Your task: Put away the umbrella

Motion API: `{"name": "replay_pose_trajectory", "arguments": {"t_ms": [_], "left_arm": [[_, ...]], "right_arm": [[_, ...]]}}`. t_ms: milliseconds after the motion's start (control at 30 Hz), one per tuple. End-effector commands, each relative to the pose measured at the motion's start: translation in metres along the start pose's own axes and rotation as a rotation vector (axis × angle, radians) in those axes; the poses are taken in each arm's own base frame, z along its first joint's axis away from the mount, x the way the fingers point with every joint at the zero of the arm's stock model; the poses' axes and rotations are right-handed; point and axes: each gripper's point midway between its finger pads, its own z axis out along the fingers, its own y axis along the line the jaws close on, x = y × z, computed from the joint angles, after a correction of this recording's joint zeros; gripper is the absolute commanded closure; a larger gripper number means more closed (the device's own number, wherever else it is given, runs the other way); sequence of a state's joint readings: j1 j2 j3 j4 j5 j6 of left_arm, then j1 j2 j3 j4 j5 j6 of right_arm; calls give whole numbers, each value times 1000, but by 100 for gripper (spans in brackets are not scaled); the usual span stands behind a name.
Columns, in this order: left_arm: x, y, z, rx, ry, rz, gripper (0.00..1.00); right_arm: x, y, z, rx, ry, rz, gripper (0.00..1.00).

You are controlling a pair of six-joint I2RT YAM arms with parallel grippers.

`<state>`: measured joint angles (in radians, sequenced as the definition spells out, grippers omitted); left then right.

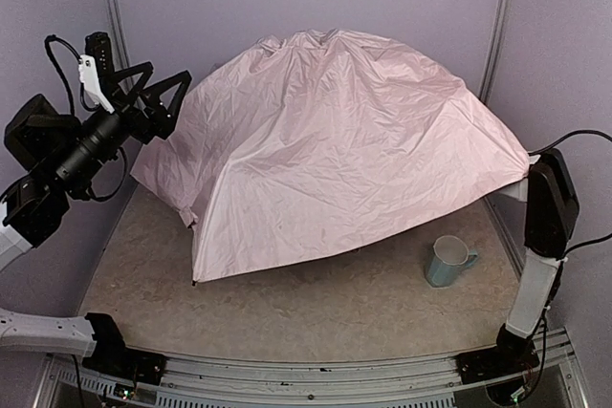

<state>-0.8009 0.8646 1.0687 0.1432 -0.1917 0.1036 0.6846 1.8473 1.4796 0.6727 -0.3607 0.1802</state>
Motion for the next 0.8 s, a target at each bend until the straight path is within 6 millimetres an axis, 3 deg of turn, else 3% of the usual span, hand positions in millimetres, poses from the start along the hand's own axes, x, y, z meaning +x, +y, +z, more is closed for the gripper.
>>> {"name": "replay_pose_trajectory", "arguments": {"t_ms": [0,100,200,267,333,400,433,533,567,633,700,767], "left_arm": [[-17,27,-7,-137,-50,6,1],[-27,42,-21,-201,-89,-8,1],[-42,52,-38,-233,-141,-20,1],[-51,55,-46,-236,-165,-21,1],[-58,56,-52,-234,-183,-24,1],[-63,57,-56,-236,-191,-26,1],[-66,59,-59,-243,-195,-30,1],[-69,61,-64,-250,-194,-30,2],[-67,61,-63,-251,-185,-24,2],[-52,58,-51,-250,-135,1,2],[-29,52,-33,-229,-65,38,1],[-1,42,-12,-184,3,75,1]], "right_arm": [[-69,4,14,-15,-161,-30,100],[-125,10,20,-38,-266,-65,100],[-159,20,20,-49,-338,-90,100],[-169,27,19,-53,-365,-100,100],[-161,32,20,-61,-354,-88,100],[-130,30,24,-65,-305,-51,100],[-104,27,28,-62,-258,-25,100],[19,27,30,-106,-37,44,100],[70,32,26,-152,45,61,100],[148,45,9,-236,158,114,100],[198,49,-6,-251,203,135,100],[221,45,-15,-229,207,113,100]]}}
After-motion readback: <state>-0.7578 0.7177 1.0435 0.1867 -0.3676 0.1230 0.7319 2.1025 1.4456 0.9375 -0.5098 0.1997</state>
